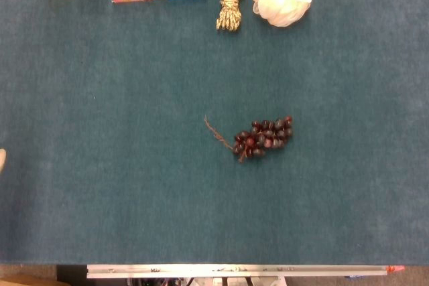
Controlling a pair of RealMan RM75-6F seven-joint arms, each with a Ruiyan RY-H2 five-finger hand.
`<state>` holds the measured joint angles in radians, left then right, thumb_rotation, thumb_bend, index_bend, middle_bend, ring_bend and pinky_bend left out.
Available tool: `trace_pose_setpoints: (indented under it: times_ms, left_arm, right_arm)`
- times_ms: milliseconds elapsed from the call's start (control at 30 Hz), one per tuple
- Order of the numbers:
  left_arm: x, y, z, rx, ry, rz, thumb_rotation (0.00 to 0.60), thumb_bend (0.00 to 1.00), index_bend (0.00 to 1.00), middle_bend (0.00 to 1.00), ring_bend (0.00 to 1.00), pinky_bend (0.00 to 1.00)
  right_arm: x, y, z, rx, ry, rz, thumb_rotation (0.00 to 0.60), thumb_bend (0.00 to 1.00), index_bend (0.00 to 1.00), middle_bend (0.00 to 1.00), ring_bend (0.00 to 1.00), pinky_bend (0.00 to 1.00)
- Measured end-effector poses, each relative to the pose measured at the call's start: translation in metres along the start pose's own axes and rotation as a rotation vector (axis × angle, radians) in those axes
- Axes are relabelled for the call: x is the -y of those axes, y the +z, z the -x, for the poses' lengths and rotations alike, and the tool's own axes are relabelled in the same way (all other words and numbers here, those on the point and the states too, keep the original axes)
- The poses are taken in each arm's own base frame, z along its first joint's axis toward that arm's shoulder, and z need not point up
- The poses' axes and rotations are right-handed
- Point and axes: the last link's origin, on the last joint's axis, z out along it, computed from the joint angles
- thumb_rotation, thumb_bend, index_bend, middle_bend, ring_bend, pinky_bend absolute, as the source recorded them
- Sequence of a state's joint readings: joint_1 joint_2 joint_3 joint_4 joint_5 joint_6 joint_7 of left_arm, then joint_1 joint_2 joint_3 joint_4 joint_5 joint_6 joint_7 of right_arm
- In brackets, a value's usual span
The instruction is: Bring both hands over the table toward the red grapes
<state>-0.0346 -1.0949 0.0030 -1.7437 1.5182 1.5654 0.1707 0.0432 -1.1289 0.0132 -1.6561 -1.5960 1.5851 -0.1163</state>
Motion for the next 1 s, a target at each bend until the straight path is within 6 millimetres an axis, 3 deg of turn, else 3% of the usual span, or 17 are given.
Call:
trace_pose_setpoints:
  times_ms: [567, 700, 867, 1000]
  left_arm:
    - [-0.008, 0.000, -0.005, 0.062, -0.112, 0.071, 0.600, 0.28, 0.05, 0.36, 0.31, 0.36]
    - [-0.015, 0.003, -0.008, 0.065, -0.160, 0.126, 0.600, 0.28, 0.05, 0.47, 0.44, 0.48]
    - [-0.027, 0.006, -0.009, 0.078, -0.219, 0.223, 0.600, 0.30, 0.05, 0.65, 0.61, 0.65]
    - [-0.035, 0.009, -0.007, 0.117, -0.261, 0.292, 0.600, 0.50, 0.01, 0.74, 0.72, 0.83]
  right_arm:
    - [0.007, 0.001, 0.001, 0.044, 0.029, -0.101, 0.600, 0.20, 0.00, 0.39, 0.23, 0.22]
    - [0.015, 0.002, 0.001, 0.042, 0.040, -0.168, 0.600, 0.21, 0.00, 0.40, 0.24, 0.23]
    - [0.027, 0.006, 0.001, 0.031, 0.061, -0.268, 0.600, 0.22, 0.00, 0.45, 0.37, 0.36]
    - [0.039, 0.011, 0.002, 0.024, 0.075, -0.356, 0.600, 0.26, 0.00, 0.56, 0.51, 0.51]
